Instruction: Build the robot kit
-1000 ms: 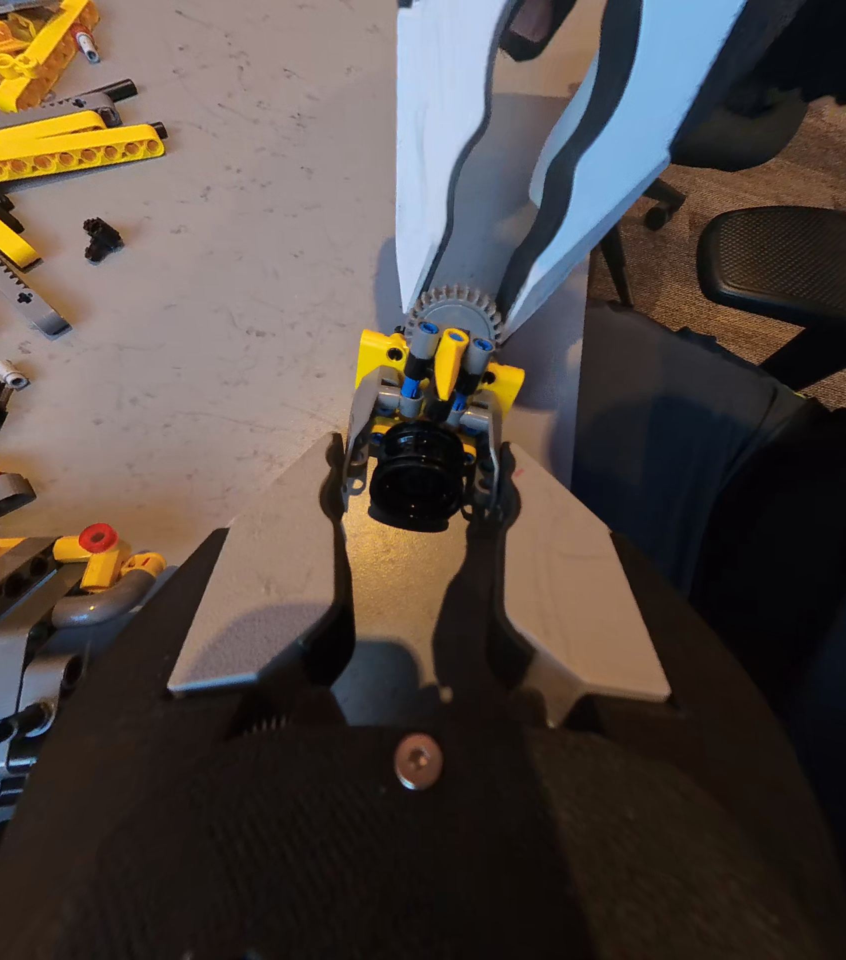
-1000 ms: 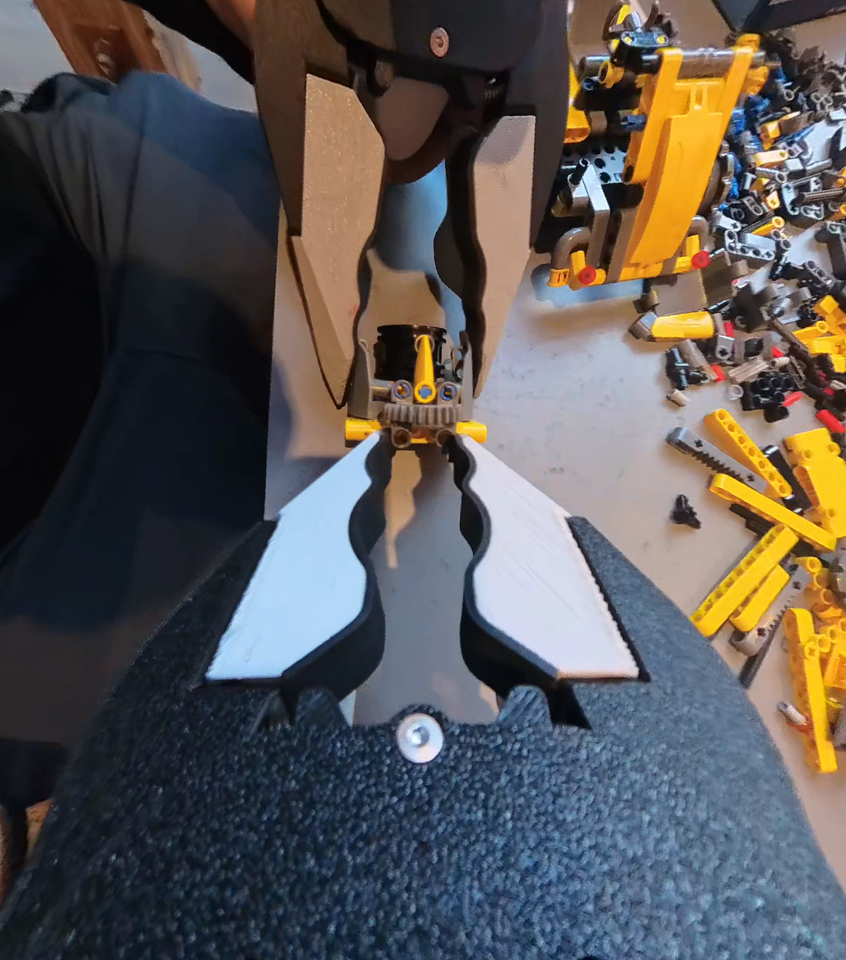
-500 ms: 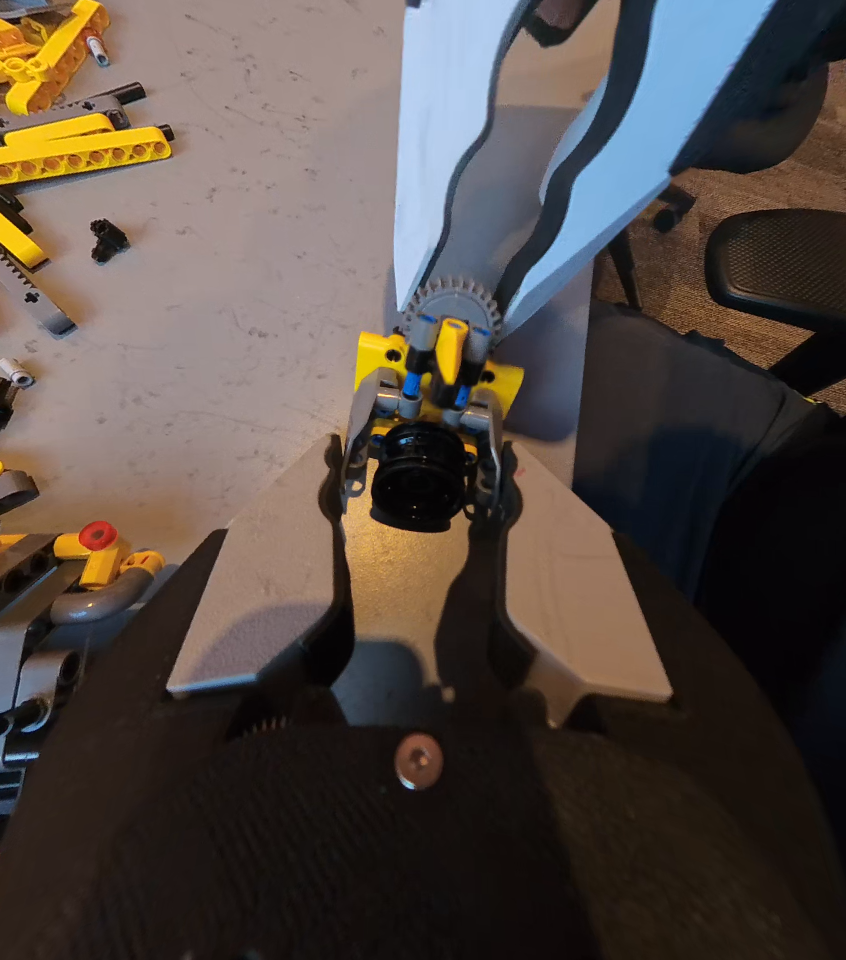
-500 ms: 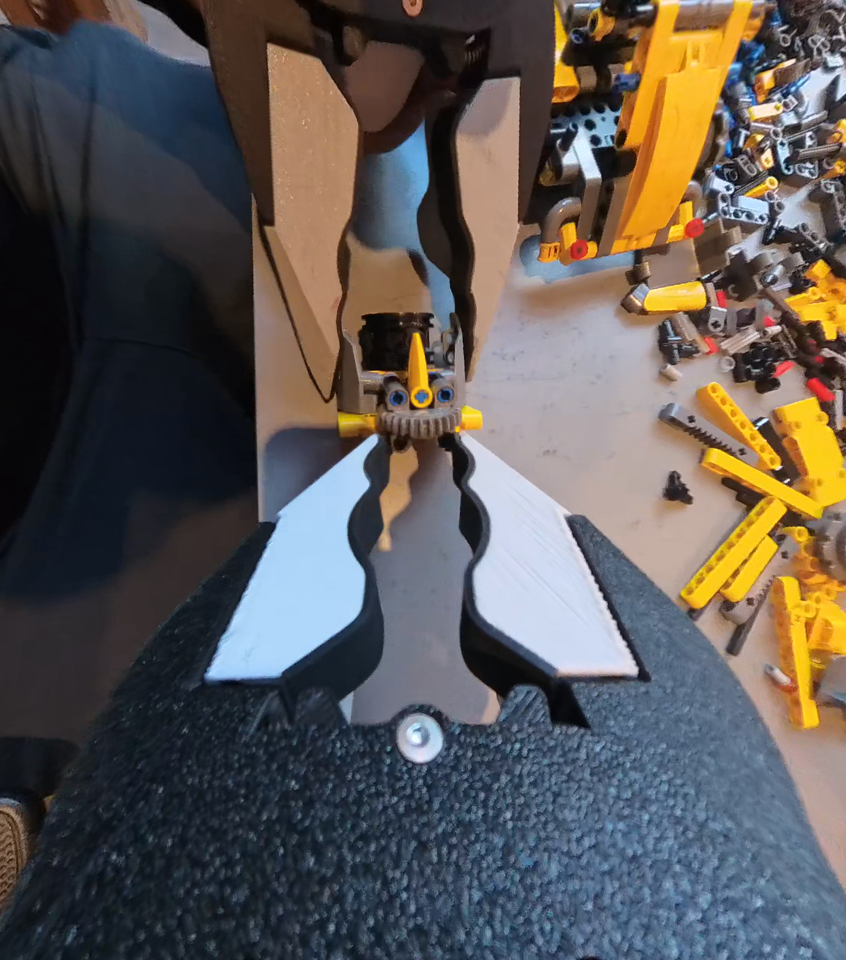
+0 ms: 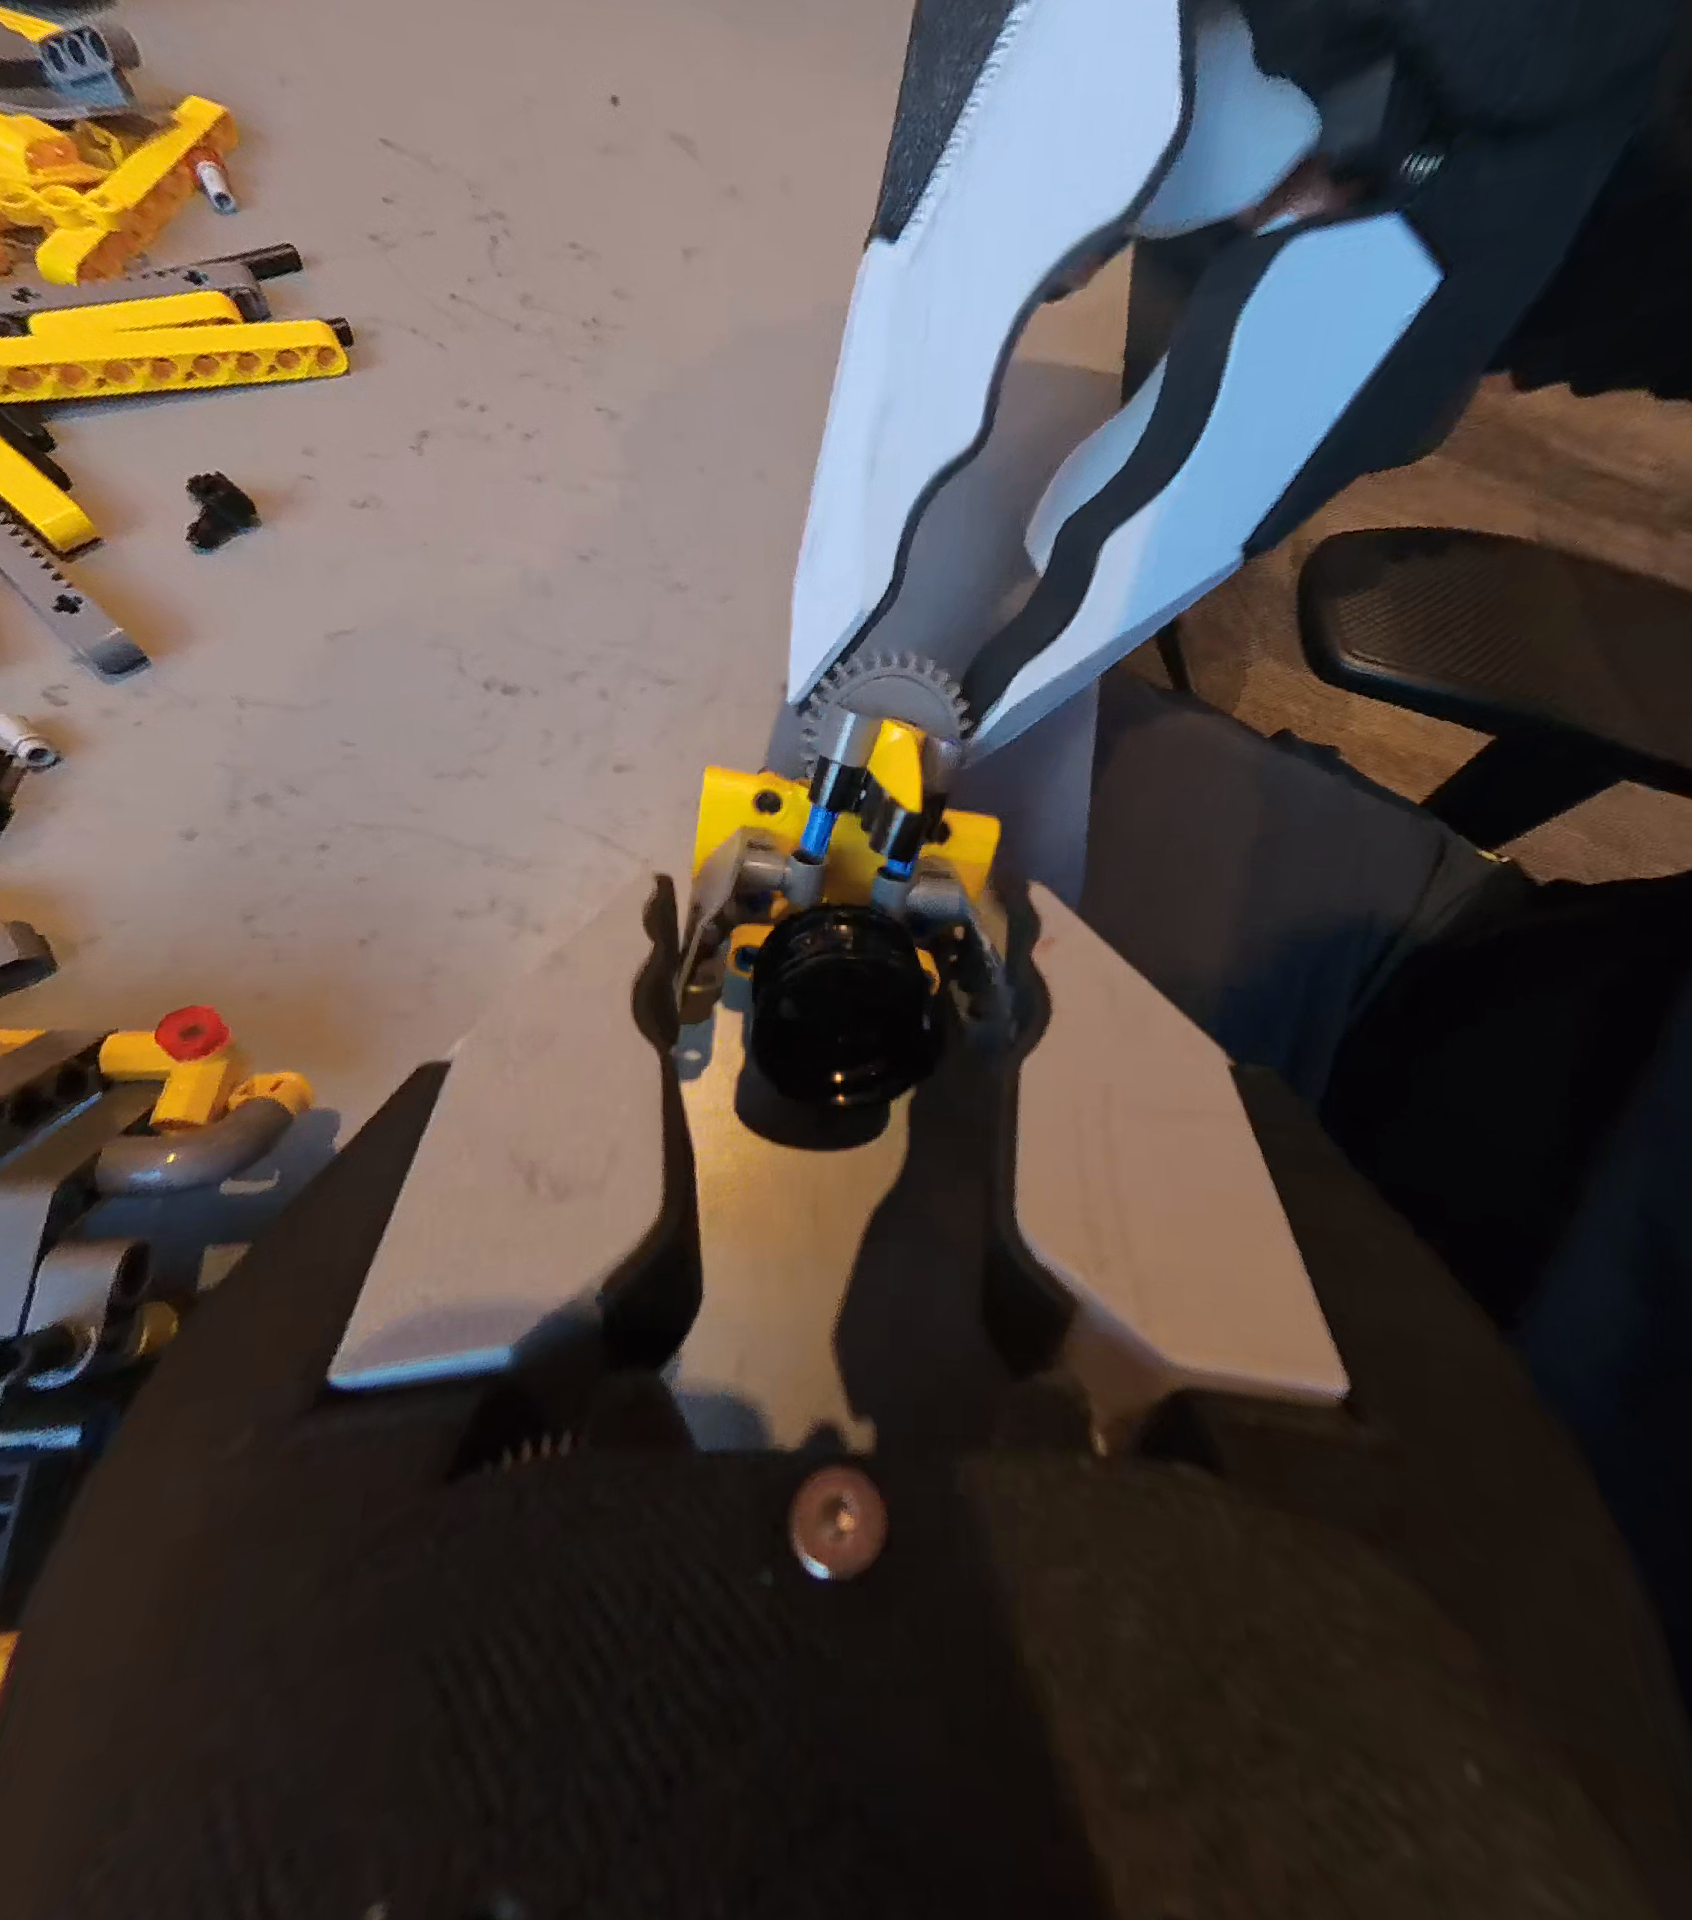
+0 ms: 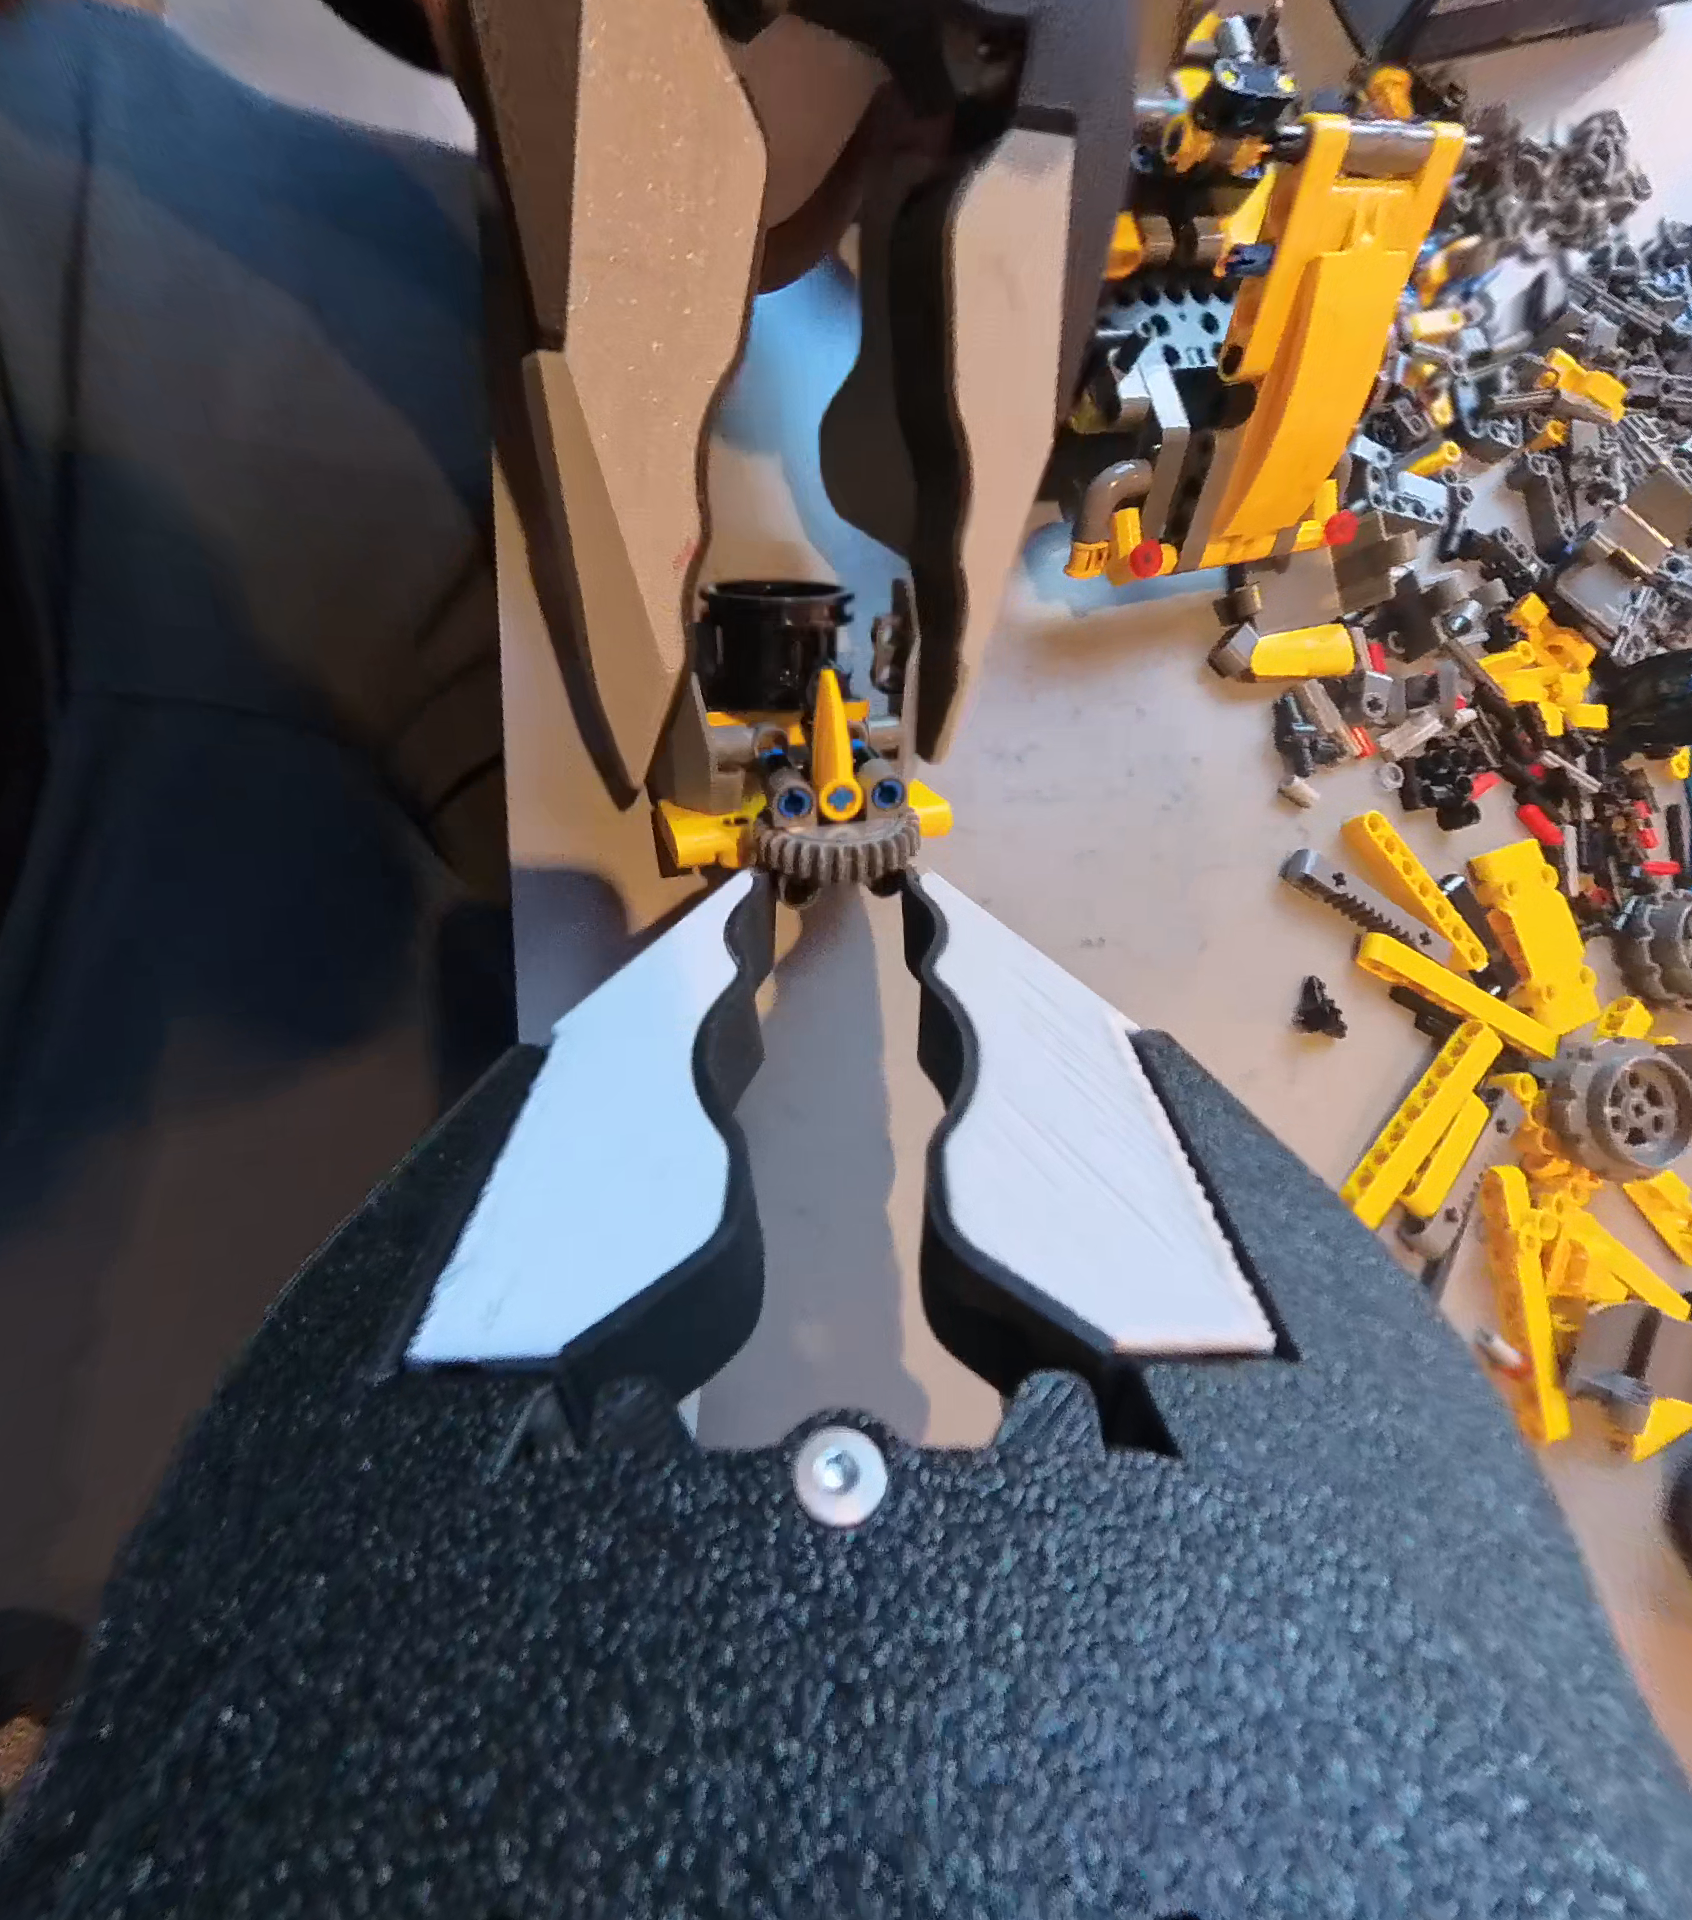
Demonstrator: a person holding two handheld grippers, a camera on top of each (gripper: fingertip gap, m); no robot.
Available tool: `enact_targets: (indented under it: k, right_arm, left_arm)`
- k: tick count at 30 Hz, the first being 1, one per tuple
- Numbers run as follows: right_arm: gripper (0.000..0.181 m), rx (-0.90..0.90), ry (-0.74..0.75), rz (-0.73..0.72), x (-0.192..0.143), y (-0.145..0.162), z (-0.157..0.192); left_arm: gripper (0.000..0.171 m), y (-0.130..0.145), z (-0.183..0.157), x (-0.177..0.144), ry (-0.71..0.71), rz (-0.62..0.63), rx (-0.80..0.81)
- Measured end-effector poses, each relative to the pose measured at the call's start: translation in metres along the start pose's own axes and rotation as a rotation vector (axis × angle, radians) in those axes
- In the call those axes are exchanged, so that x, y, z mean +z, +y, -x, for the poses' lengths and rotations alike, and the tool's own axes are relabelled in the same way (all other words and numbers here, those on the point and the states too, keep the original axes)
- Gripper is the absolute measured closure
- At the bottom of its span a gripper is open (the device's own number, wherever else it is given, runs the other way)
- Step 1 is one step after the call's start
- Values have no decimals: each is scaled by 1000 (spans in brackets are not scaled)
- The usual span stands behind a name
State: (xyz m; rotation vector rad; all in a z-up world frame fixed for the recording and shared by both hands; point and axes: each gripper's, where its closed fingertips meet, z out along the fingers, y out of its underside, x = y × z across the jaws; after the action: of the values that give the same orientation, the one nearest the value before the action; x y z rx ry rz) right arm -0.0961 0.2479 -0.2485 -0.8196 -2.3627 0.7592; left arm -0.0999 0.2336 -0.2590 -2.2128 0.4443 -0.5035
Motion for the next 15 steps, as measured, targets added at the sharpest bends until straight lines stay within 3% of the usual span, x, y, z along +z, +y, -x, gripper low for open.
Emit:
enact_targets:
  k: [1, 11, 15]
  right_arm:
    - [157, 17, 2, -14, -1, 0, -1]
    - [157, 315, -48, -194, -18, 4, -3]
    - [157, 374, -59, -245, -27, 3, -5]
  left_arm:
    - [110, 3, 2, -1, -20, 12, 5]
    - [111, 4, 9, 2, -30, 88, 91]
    - [106, -13, 6, -14, -66, 30, 107]
